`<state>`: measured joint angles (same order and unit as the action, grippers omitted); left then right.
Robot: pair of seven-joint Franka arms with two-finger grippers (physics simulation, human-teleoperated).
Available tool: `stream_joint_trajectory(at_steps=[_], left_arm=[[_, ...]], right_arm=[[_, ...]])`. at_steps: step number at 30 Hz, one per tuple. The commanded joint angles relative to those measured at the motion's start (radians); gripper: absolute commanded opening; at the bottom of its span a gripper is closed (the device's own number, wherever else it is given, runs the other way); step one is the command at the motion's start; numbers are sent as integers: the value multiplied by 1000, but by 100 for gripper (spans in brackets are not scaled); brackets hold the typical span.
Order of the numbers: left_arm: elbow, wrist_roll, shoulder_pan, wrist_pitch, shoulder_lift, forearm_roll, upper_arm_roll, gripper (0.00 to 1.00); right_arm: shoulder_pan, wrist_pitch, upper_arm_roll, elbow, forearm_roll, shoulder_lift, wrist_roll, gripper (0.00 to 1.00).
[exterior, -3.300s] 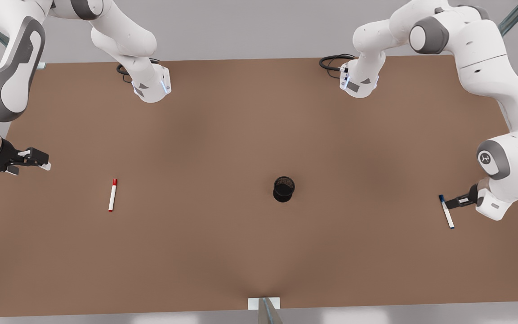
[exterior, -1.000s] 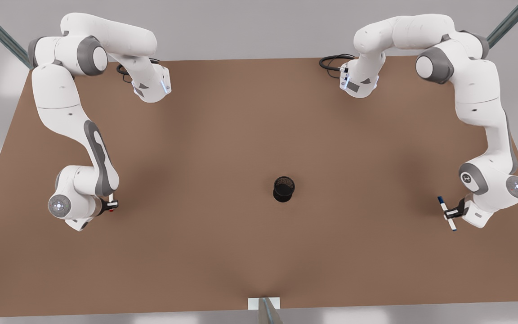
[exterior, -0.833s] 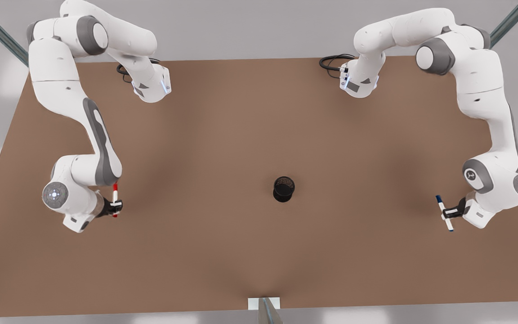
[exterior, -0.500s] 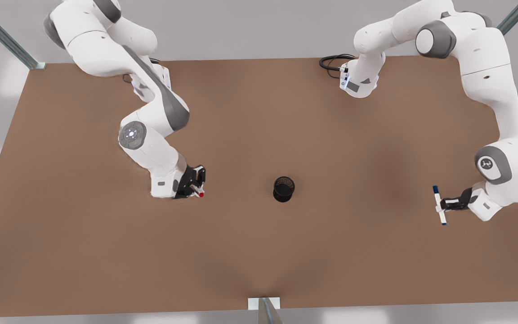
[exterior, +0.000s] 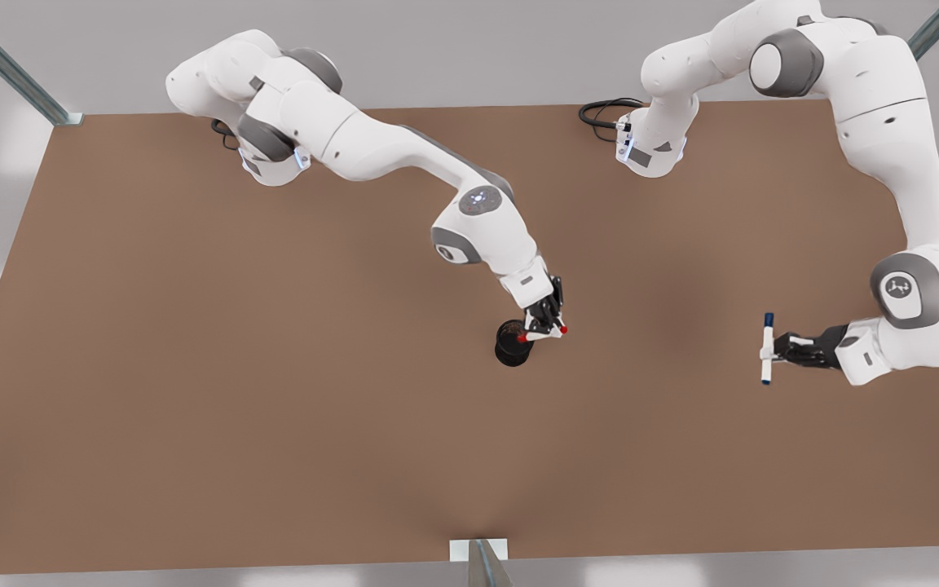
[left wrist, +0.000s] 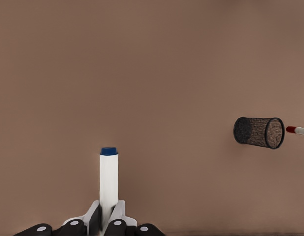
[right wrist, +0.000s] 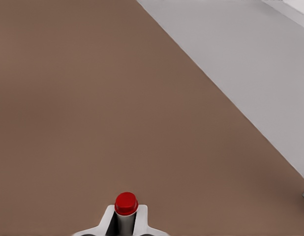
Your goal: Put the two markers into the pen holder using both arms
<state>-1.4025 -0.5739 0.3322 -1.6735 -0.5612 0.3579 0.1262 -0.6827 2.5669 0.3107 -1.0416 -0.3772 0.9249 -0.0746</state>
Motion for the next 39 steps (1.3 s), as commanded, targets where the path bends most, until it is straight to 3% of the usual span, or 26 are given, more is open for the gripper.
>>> stream_joint_trajectory(at_steps=[1, 12, 13, 15, 16, 18, 19, 23, 24, 25, 26, 27, 28, 29, 39], left_arm=[[0, -182, 1, 64, 1, 33, -2, 21], [-6, -182, -5, 61, -3, 33, -2, 21], [-6, -182, -7, 61, -3, 33, -2, 21], [-4, -182, -7, 63, -2, 33, -2, 21], [-3, -176, -9, 64, 0, 33, 0, 21], [-3, -170, -10, 67, 4, 35, 4, 21], [-1, -152, -9, 74, 9, 35, 21, 21], [17, -141, -27, 140, 15, 141, 107, 21], [37, -144, -30, 127, 7, 167, 208, 21], [39, -158, -36, 84, 3, 180, 259, 21], [37, -256, -42, 14, -6, 213, 312, 21], [37, -276, -78, -29, -13, 257, 323, 21], [39, -314, -108, -72, -16, 289, 326, 21], [39, -398, -128, -132, -20, 331, 326, 21], [42, -822, -381, -620, -28, 745, 329, 21]], right_arm=[[-6, 41, -5, -1, -55, -1, 151, 21], [0, 174, -4, -204, -137, -6, 159, 21], [2, 173, -4, -205, -144, -6, 162, 33], [8, 170, -4, -204, -144, -14, 161, 96], [31, 151, 1, -205, -146, -35, 153, 100], [45, 62, 8, -205, -146, -77, 151, 100], [74, -80, 21, -205, -140, -141, 156, 100], [417, -714, 90, -202, -77, -488, 216, 100], [571, -778, 93, -204, 119, -547, 253, 100], [687, -840, 88, -221, 165, -618, 254, 100], [726, -902, -36, -325, 248, -767, 234, 100], [721, -972, -126, -340, 256, -787, 187, 100], [713, -969, -273, -399, 375, -805, 51, 100], [709, -970, -337, -483, 417, -851, -5, 100], [713, -918, -324, -477, 402, -758, -79, 100]])
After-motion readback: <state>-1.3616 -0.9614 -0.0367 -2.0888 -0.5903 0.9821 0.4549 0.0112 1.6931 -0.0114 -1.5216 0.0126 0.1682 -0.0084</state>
